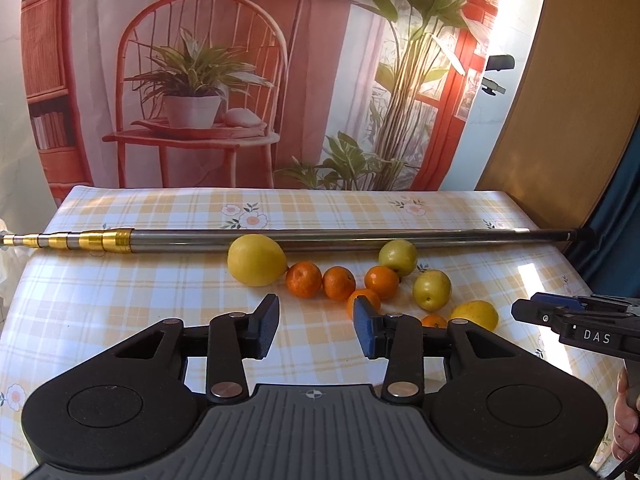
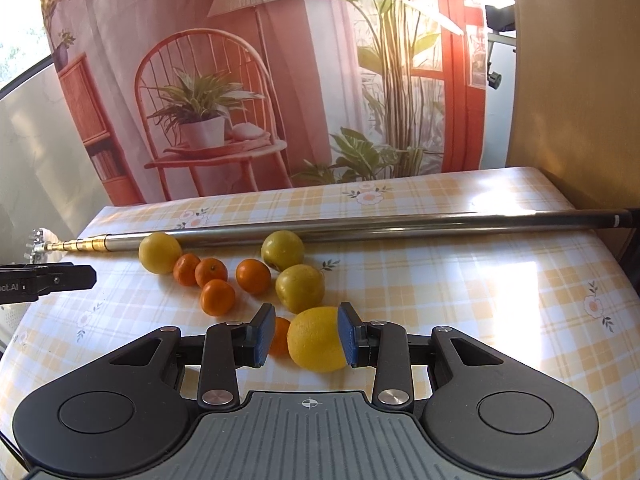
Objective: Organize fruits
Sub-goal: 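Grasp an orange tangerine with the left tool while the right tool grasps a yellow lemon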
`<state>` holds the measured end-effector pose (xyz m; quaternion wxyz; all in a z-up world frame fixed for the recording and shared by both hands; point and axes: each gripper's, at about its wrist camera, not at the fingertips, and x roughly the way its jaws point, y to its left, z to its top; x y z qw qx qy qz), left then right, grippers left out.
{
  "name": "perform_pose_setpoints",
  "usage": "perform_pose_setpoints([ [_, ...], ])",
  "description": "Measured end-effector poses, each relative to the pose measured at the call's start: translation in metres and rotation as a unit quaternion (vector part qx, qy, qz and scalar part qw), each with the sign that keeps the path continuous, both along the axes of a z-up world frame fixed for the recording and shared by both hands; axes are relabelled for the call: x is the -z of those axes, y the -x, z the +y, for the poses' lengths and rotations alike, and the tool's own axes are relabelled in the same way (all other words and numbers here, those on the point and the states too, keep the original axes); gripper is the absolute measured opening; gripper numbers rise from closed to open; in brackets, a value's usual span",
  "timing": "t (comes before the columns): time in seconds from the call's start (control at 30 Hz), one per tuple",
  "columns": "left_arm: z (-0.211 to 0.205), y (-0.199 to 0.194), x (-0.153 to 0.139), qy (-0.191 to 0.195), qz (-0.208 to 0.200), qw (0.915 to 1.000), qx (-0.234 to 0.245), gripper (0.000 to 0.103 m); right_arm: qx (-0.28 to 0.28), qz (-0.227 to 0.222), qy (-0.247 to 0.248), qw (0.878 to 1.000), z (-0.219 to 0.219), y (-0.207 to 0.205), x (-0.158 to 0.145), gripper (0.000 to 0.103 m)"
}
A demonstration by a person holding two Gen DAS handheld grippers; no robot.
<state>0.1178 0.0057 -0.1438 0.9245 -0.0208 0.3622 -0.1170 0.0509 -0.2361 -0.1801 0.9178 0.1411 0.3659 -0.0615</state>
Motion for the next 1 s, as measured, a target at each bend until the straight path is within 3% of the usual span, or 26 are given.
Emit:
perform_pose_setpoints([
  [0.33, -0.042, -0.053, 0.052, -0.001, 0.056, 0.9969, 0.055, 0.043, 0.01, 0.008, -0.013, 1.0, -0.014, -0.007, 0.012, 0.032],
  [0.9, -0.058, -0.095, 0.092, 0.001, 0.108, 0.9931, 0.044, 0.042, 0.017, 0.02, -0.028, 0.999, -0.026, -0.015, 0.029, 0.032],
  [1.0, -0.059, -0.098, 0.096, -0.001, 0.115, 0.9926, 0.041, 0.036, 0.019, 0.021, -0.031, 0.999, -0.028, -0.015, 0.031, 0.032],
])
